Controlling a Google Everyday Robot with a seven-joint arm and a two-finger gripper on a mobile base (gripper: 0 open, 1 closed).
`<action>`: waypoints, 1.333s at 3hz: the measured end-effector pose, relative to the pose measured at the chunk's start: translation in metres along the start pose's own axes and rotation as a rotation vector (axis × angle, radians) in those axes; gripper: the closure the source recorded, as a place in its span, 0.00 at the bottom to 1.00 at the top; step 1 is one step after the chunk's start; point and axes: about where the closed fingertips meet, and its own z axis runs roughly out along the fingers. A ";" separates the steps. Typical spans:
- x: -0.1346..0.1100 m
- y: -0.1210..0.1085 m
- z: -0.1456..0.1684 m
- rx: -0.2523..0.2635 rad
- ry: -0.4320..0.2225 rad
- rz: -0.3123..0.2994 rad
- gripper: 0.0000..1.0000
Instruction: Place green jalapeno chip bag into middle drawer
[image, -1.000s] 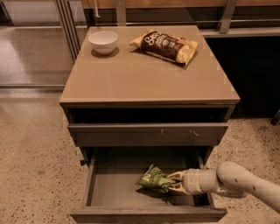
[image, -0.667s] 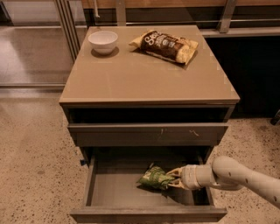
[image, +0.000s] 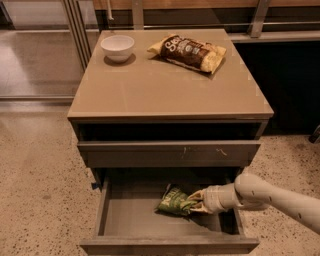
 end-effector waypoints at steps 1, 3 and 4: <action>0.000 0.000 0.000 0.000 0.000 0.000 0.58; 0.000 0.000 0.000 0.000 0.000 0.000 0.12; 0.000 0.000 0.000 0.000 0.000 0.000 0.00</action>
Offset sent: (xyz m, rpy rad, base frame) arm -0.0001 0.0000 0.0000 0.0002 0.0001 -0.0002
